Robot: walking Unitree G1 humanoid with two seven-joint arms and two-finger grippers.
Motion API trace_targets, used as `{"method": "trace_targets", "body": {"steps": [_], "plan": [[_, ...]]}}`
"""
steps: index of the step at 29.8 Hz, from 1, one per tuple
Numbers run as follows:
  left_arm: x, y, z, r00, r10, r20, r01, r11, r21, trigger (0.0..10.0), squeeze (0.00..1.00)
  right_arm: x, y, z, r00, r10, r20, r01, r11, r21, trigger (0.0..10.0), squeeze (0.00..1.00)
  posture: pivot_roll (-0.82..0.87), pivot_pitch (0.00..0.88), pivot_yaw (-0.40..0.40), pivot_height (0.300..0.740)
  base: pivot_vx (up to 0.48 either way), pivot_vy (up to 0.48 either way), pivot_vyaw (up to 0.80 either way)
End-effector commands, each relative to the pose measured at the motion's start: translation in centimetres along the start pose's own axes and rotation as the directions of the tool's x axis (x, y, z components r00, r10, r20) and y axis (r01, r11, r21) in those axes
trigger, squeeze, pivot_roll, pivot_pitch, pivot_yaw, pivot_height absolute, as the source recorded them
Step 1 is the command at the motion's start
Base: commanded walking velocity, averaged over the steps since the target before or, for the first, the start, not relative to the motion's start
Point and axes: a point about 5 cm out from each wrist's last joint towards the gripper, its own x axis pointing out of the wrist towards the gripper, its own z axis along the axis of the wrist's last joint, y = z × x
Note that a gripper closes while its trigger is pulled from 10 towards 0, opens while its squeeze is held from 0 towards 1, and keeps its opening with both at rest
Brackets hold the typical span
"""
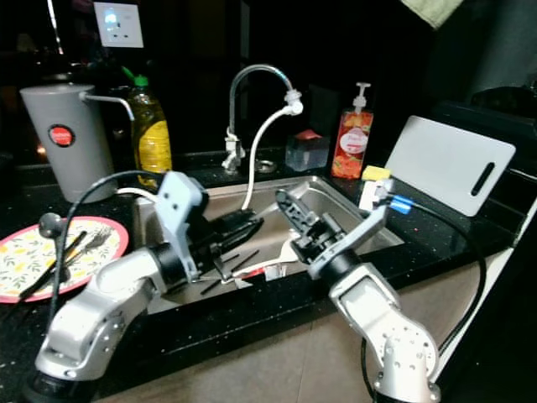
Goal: Kitchen organization
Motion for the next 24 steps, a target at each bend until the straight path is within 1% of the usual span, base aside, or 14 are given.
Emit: {"method": "trace_targets", "body": {"steps": [1, 3, 5, 6, 9, 12, 16, 17, 19, 20, 21, 22, 23, 24], "plan": [[-1.1, 1.5, 1.9, 0.993, 0.086, 0.081, -0.088, 0.996, 0.019, 10.0, 0.0, -0.4, -0.7, -0.4, 0.999, -0.045, -0.016, 0.045, 0.999, -0.011, 10.0, 0.0, -0.07, 0.0, -0.051, 0.74, 0.0, 0.0, 0.0], [-2.2, 2.1, 2.4, 0.989, 0.098, 0.109, -0.097, 0.995, -0.014, 10.0, 0.0, -0.3, -1.4, -0.3, 0.996, -0.092, 0.021, 0.092, 0.996, -0.005, 10.0, 0.0, -0.07, 0.0, -0.052, 0.74, 0.0, 0.0, 0.0], [-2.8, 2.1, 2.4, 0.99, 0.086, 0.112, -0.084, 0.996, -0.021, 10.0, 0.0, -0.3, -1.8, -0.3, 0.992, -0.119, 0.033, 0.12, 0.993, -0.021, 10.0, 0.0, -0.07, 0.0, -0.052, 0.74, 0.0, 0.0, 0.0], [-2.8, 2.1, 2.4, 0.99, 0.086, 0.112, -0.084, 0.996, -0.021, 10.0, 0.0, -0.3, -1.8, -0.3, 0.992, -0.119, 0.033, 0.12, 0.993, -0.021, 10.0, 0.0, -0.07, 0.0, -0.052, 0.74, 0.0, 0.0, 0.0], [-4.2, 1.9, 1.0, 0.997, 0.081, -0.003, -0.08, 0.995, 0.056, 10.0, 0.0, 0.2, -2.8, -0.3, 0.982, -0.18, 0.053, 0.182, 0.983, -0.022, 10.0, 0.0, -0.05, 0.0, -0.072, 0.74, 0.0, 0.0, 0.0], [-4.3, 1.7, 0.5, 0.995, 0.094, -0.038, -0.091, 0.993, 0.077, 10.0, 0.0, 0.5, -3.1, -0.3, 0.98, -0.189, 0.052, 0.191, 0.981, -0.021, 10.0, 0.0, -0.04, 0.0, -0.074, 0.74, 0.0, 0.0, 0.0], [-4.3, 1.6, 0.2, 0.994, 0.099, -0.043, -0.096, 0.994, 0.053, 10.0, 0.0, 0.6, -3.5, -0.3, 0.977, -0.205, 0.054, 0.206, 0.978, -0.027, 10.0, 0.0, -0.04, 0.0, -0.073, 0.74, 0.0, 0.0, 0.0], [-4.2, 1.5, 0.2, 0.995, 0.089, -0.043, -0.087, 0.995, 0.05, 10.0, 1.0, 0.6, -3.6, -0.2, 0.976, -0.21, 0.057, 0.212, 0.977, -0.024, 10.0, 0.0, -0.04, 0.0, -0.072, 0.74, 0.0, 0.0, 0.0], [-4.1, 1.5, 0.1, 0.996, 0.082, -0.044, -0.079, 0.996, 0.047, 10.0, 1.0, 0.6, -3.7, -0.2, 0.975, -0.213, 0.06, 0.215, 0.976, -0.023, 10.0, 0.0, -0.04, 0.0, -0.072, 0.74, 0.0, 0.0, 0.0], [-4.0, 1.9, 0.2, 0.992, 0.118, -0.038, -0.116, 0.992, 0.048, 10.0, 1.0, 0.6, -3.7, -0.3, 0.975, -0.214, 0.062, 0.216, 0.976, -0.029, 10.0, 0.0, -0.04, 0.0, -0.078, 0.74, 0.0, 0.0, 0.0], [-4.0, 2.5, 0.5, 0.986, 0.166, -0.021, -0.164, 0.985, 0.049, 10.0, 0.0, 0.7, -3.8, -0.3, 0.975, -0.215, 0.061, 0.218, 0.975, -0.043, 10.0, 0.0, -0.04, 0.0, -0.08, 0.74, 0.0, 0.0, 0.0], [-4.1, 3.0, 0.7, 0.98, 0.201, -0.009, -0.2, 0.979, 0.048, 10.0, 0.0, 0.7, -3.8, -0.4, 0.975, -0.215, 0.06, 0.219, 0.974, -0.054, 10.0, 0.0, -0.04, 0.0, -0.081, 0.74, 0.0, 0.0, 0.0], [-4.1, 3.0, 0.7, 0.98, 0.201, -0.009, -0.2, 0.979, 0.048, 10.0, 0.0, 0.7, -3.8, -0.4, 0.975, -0.215, 0.06, 0.219, 0.974, -0.054, 10.0, 0.0, -0.04, 0.0, -0.081, 0.74, 0.0, 0.0, 0.0], [-4.3, 4.0, 0.8, 0.959, 0.284, -0.004, -0.283, 0.958, 0.044, 10.0, 0.0, 0.8, -4.1, -0.5, 0.973, -0.225, 0.057, 0.228, 0.971, -0.066, 10.0, 0.0, -0.03, 0.0, -0.079, 0.74, 0.0, 0.0, 0.0]]}}
